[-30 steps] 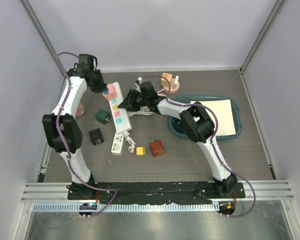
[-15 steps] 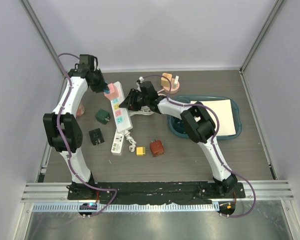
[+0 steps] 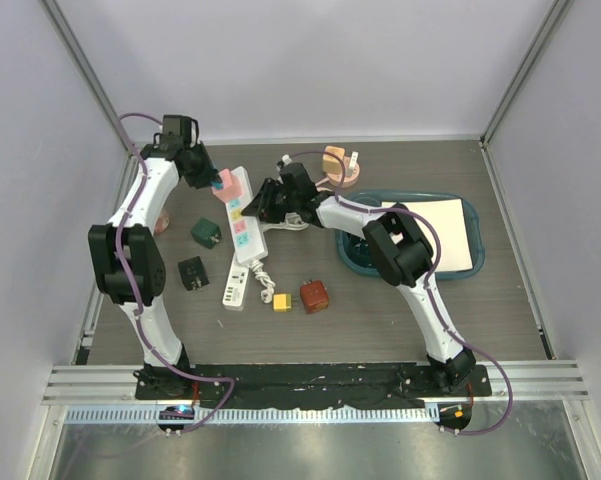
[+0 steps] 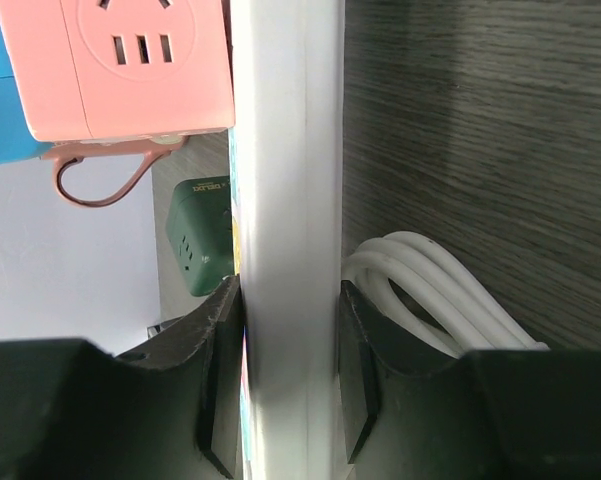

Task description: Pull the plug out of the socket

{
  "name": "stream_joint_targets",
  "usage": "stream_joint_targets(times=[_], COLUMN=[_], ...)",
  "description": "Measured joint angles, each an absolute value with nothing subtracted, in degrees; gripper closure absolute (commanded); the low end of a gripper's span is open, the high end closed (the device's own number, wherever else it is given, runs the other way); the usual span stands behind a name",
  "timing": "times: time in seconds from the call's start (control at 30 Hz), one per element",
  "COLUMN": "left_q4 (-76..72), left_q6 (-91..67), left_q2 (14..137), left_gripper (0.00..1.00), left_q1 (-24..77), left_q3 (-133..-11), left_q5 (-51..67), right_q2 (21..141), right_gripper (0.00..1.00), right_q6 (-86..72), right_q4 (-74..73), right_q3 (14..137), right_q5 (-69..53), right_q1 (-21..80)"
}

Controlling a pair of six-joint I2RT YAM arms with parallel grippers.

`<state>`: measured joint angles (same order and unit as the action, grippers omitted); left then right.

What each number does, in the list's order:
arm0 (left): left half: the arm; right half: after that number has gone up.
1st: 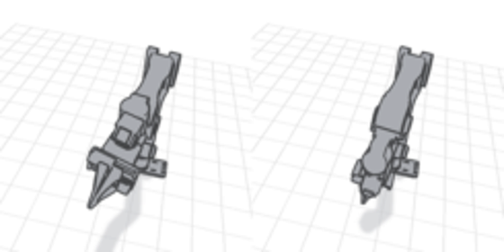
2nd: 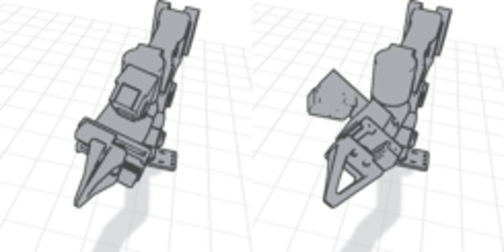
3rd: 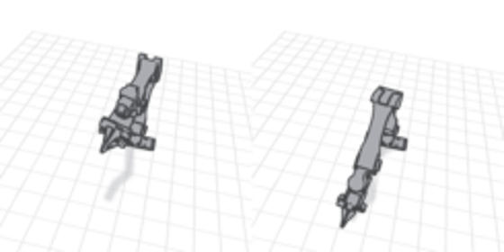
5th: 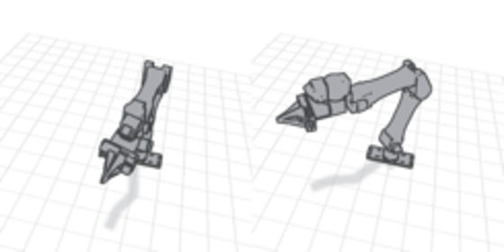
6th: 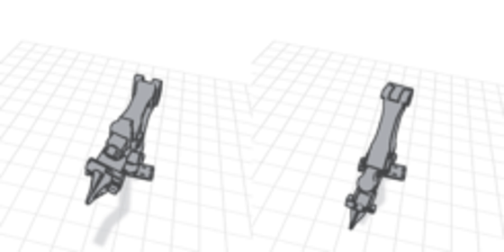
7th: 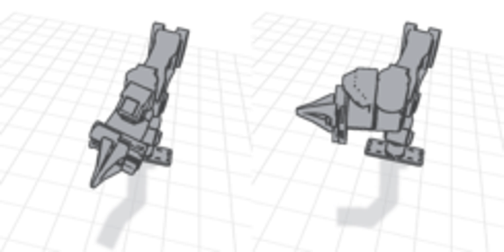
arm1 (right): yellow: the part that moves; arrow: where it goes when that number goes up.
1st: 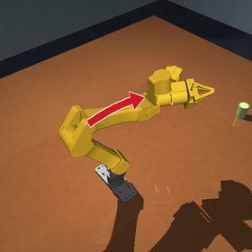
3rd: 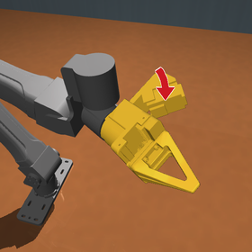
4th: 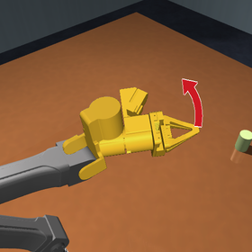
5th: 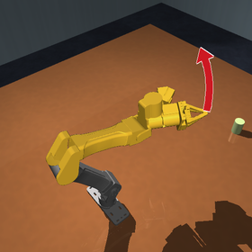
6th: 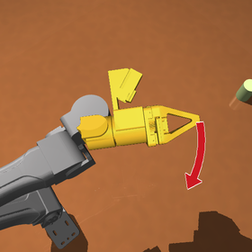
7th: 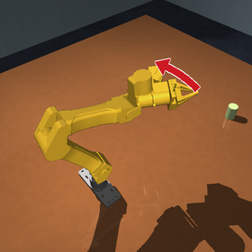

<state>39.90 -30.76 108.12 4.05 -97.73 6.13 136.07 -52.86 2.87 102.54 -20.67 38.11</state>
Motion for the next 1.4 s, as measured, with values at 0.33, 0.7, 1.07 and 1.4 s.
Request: stream_joint_targets(times=[0.33, 0.7, 1.07, 1.4], left_q4=[47.2, 47.24, 47.81, 45.06], left_q6=[-30.09, -28.34, -26.76, -28.23], left_q2=[111.18, 111.92, 112.16, 112.36], left_gripper=[1.0, 1.0, 1.0, 1.0], left_q1=[4.51, 4.84, 7.81, 6.61], left_q3=[-105.82, -105.93, -107.83, -106.21], left_q5=[6.15, 6.76, 0.91, 5.78], right_q2=[135.33, 135.33, 135.37, 135.39], right_gripper=[0.99, 0.99, 0.99, 0.99], right_q6=[-52.6, -54.15, -55.9, -58.48], right_q4=[4.69, 5.69, 7.46, 10.04], right_q3=[101.45, 100.38, 99.53, 97.86], right_q5=[-20.14, -20.71, -21.19, -21.37], right_q1=[38.13, 37.89, 37.65, 37.26])
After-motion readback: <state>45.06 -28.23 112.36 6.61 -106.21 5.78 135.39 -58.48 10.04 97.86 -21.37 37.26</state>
